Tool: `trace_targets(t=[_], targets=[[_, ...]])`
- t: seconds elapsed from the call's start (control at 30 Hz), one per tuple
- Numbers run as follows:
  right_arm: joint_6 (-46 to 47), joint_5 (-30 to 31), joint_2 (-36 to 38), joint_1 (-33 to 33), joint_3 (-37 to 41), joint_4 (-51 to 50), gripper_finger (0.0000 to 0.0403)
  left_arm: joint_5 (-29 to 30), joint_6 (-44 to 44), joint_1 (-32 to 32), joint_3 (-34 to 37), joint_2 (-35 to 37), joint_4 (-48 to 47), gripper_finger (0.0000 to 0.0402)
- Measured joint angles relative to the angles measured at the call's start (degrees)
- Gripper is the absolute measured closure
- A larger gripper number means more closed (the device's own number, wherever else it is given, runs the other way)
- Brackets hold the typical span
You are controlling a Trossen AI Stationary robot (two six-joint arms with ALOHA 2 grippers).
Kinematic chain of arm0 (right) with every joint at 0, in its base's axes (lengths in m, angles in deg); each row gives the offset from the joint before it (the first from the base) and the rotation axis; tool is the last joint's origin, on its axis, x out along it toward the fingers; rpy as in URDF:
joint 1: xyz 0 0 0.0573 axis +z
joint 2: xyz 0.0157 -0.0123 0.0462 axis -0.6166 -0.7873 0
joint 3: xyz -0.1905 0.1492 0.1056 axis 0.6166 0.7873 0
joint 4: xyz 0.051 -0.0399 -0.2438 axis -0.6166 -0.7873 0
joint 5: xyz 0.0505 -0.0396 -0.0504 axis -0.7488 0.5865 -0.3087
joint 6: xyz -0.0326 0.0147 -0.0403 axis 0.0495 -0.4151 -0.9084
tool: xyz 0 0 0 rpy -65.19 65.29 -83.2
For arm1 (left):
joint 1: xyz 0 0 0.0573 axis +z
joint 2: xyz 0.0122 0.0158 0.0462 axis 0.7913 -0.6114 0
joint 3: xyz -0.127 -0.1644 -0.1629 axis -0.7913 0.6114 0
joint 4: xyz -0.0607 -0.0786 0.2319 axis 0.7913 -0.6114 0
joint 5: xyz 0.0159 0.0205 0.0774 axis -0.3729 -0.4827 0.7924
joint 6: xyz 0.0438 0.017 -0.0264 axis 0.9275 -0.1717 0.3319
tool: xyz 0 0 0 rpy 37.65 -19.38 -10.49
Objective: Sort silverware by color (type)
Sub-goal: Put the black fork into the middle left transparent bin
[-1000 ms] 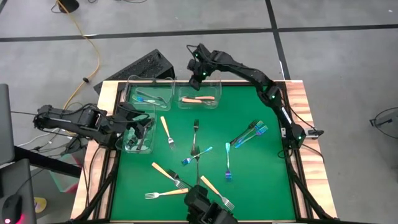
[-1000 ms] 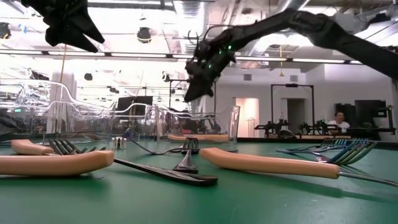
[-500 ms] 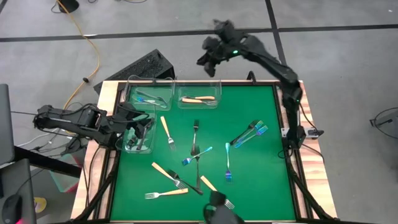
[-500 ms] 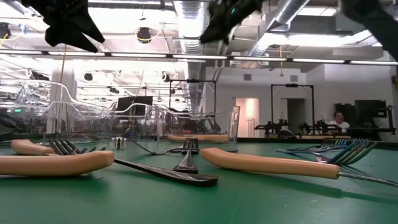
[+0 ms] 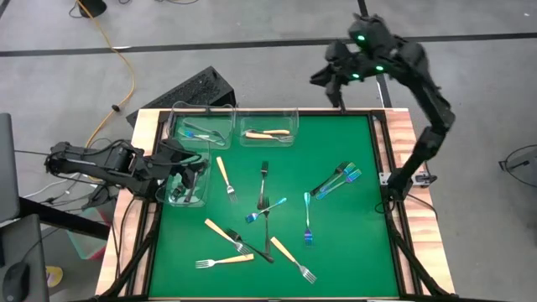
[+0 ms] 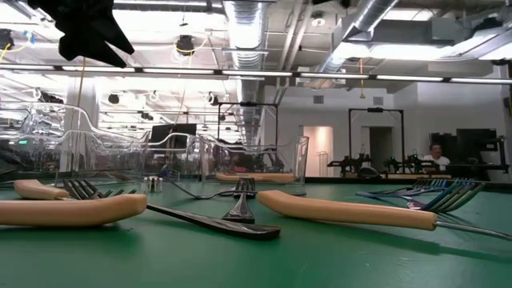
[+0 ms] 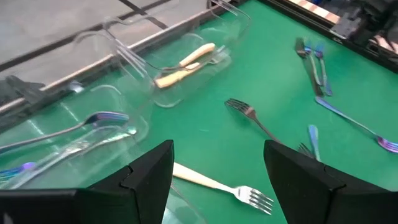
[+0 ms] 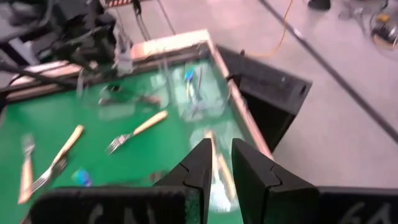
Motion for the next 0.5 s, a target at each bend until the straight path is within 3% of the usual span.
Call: trace_targets(t=[0.13,0.27,0.4,0.5], targets=[[1.71,0.09,4.76,0.05,0.00,-9.00,0.0321,-5.00,0.80,0.00,0.01,0.00,2.41,0.0168],[4.43,3.07,8.59,0.97,0.00,-16.96,0.0321,-17.57,8.78,0.00,0.01,-0.20,6.31,0.0168],[6.84,4.29,12.96,2.95,0.99,-17.18,0.0321,-27.45,13.95,-0.07,0.01,-1.92,7.33,0.0168],[7.25,4.31,15.71,4.54,0.96,-17.45,0.0321,-30.85,14.64,-0.33,0.01,-4.41,7.34,0.0168]])
